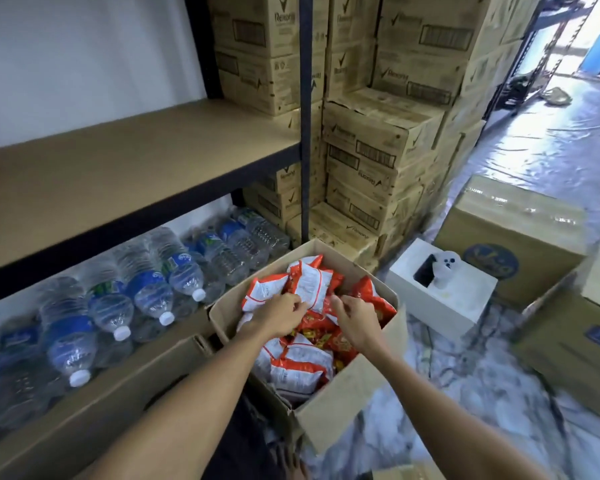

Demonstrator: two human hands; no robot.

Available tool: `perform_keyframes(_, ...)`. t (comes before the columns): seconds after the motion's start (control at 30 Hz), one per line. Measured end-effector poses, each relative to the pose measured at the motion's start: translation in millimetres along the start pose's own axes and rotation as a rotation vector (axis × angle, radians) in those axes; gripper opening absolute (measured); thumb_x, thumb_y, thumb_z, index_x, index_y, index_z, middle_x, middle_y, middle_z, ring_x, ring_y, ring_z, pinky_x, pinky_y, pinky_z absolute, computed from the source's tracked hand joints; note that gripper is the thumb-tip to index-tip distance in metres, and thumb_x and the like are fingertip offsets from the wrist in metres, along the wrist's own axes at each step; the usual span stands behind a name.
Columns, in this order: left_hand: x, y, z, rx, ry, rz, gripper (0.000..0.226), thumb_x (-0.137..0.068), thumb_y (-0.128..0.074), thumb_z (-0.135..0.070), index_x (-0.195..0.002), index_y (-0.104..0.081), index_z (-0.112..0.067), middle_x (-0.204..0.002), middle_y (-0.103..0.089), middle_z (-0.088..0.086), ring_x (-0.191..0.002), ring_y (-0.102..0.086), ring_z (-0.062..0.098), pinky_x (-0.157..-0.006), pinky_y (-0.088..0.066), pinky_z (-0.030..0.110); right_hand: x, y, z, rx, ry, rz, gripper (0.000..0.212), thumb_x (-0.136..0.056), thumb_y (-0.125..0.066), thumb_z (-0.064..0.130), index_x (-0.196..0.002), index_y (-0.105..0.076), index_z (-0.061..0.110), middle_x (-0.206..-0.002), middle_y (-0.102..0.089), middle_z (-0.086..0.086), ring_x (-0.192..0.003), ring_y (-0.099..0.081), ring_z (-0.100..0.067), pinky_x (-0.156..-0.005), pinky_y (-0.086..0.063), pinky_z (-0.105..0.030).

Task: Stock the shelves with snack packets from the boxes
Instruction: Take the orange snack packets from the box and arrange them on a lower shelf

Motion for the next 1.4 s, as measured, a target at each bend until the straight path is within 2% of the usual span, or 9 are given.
perform_keyframes(0.17, 1.7, -38.3, 22.1, 0.062, 0.042, 0.028, 0.041, -0.102, -0.041, -0.047, -0.073, -0.052, -0.019, -0.076, -0.059, 0.001, -0.076, -0.060, 0.025, -0.063, -0.041, 0.037, -1.3, -19.2, -16.4, -0.007, -0.006, 0.097, 0.047, -0.101, -0.050, 0.038, -0.061, -0.044, 0.016, -0.059, -0.055, 0.000, -0.057, -0.052, -0.018, -0.059, -0.037, -0.038)
perform_keyframes(0.27, 7.6, -53.9, 46.2, 0.053, 0.104, 0.038, 0.040, -0.103, -0.040, -0.043, -0.072, -0.049, -0.020, -0.086, -0.066, 0.007, -0.086, -0.063, 0.031, -0.071, -0.046, 0.039, 3.9, -39.0, -17.5, 0.063, 0.035, 0.306, 0.040, -0.101, -0.053, 0.037, -0.065, -0.049, 0.020, -0.063, -0.055, 0.003, -0.059, -0.050, -0.015, -0.060, -0.041, -0.035)
perform_keyframes(0.37, 9.9, -58.0, 59.0, 0.111, 0.138, 0.042, 0.036, -0.104, -0.041, -0.037, -0.072, -0.046, -0.020, -0.097, -0.068, 0.017, -0.093, -0.063, 0.036, -0.074, -0.044, 0.039, 10.7, -60.1, -19.1, 0.237, 0.063, 0.547, 0.026, -0.096, -0.060, 0.042, -0.097, -0.069, 0.017, -0.089, -0.071, -0.005, -0.080, -0.066, -0.022, -0.075, -0.054, -0.041)
perform_keyframes(0.47, 10.3, -53.4, 61.3, 0.159, 0.162, 0.016, 0.039, -0.105, -0.040, -0.033, -0.068, -0.043, -0.019, -0.098, -0.066, 0.021, -0.095, -0.061, 0.038, -0.073, -0.038, 0.036, 13.8, -67.5, -16.0, 0.366, 0.048, 0.735, 0.052, -0.086, -0.070, 0.054, -0.125, -0.063, 0.021, -0.111, -0.071, -0.004, -0.099, -0.066, -0.023, -0.086, -0.054, -0.038)
perform_keyframes(0.57, 10.9, -53.7, 63.4, 0.184, 0.185, 0.013, 0.042, -0.105, -0.039, -0.033, -0.066, -0.042, -0.021, -0.099, -0.066, 0.021, -0.096, -0.060, 0.037, -0.071, -0.035, 0.034, 16.1, -73.9, -12.5, 0.561, 0.049, 0.854, 0.064, -0.080, -0.076, 0.053, -0.134, -0.057, 0.025, -0.123, -0.067, -0.002, -0.111, -0.062, -0.024, -0.093, -0.052, -0.038)
perform_keyframes(0.8, 11.9, -48.2, 59.8, 0.262, 0.203, 0.020, 0.040, -0.106, -0.038, -0.035, -0.069, -0.045, -0.022, -0.078, -0.055, 0.000, -0.083, -0.056, 0.025, -0.067, -0.033, 0.032, 13.4, -75.3, -14.1, 0.563, 0.038, 0.787, 0.051, -0.082, -0.081, 0.029, -0.129, -0.064, 0.024, -0.126, -0.065, -0.005, -0.110, -0.064, -0.025, -0.093, -0.054, -0.039)
perform_keyframes(1.0, 11.6, -44.6, 59.4, 0.349, 0.288, 0.062, 0.041, -0.106, -0.037, -0.043, -0.091, -0.057, -0.011, -0.093, -0.058, 0.006, -0.086, -0.052, 0.018, -0.074, -0.036, 0.033, 6.6, -53.7, -14.7, 0.186, 0.051, 0.561, 0.036, -0.083, -0.075, 0.000, -0.114, -0.069, 0.016, -0.109, -0.067, -0.001, -0.096, -0.064, -0.017, -0.072, -0.049, -0.016)
perform_keyframes(1.2, 9.4, -53.1, 61.0, 0.504, 0.365, 0.186, 0.045, -0.092, -0.057, -0.060, -0.103, -0.065, -0.017, -0.105, -0.068, 0.001, -0.094, -0.062, 0.014, -0.083, -0.048, 0.032, 4.9, -43.4, -15.5, 0.031, 0.065, 0.482, 0.029, -0.083, -0.074, -0.002, -0.103, -0.066, 0.017, -0.100, -0.068, 0.000, -0.096, -0.064, -0.016, -0.086, -0.057, -0.035)
perform_keyframes(1.4, 7.7, -53.1, 64.4, 0.580, 0.383, 0.156, 0.046, -0.084, -0.076, -0.047, -0.117, -0.062, -0.017, -0.113, -0.065, 0.001, -0.103, -0.061, 0.016, -0.082, -0.048, 0.027, 4.7, -43.9, -21.5, -0.038, 0.032, 0.446, 0.026, -0.083, -0.075, 0.001, -0.100, -0.065, 0.018, -0.098, -0.070, 0.001, -0.095, -0.066, -0.016, -0.084, -0.058, -0.037)
Point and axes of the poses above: each hand's wrist, its own x-axis away from the middle knuckle, its own y-axis out of the back of the hand, z = x × y, the point moved 2 cm from there along -x, towards the middle knuckle
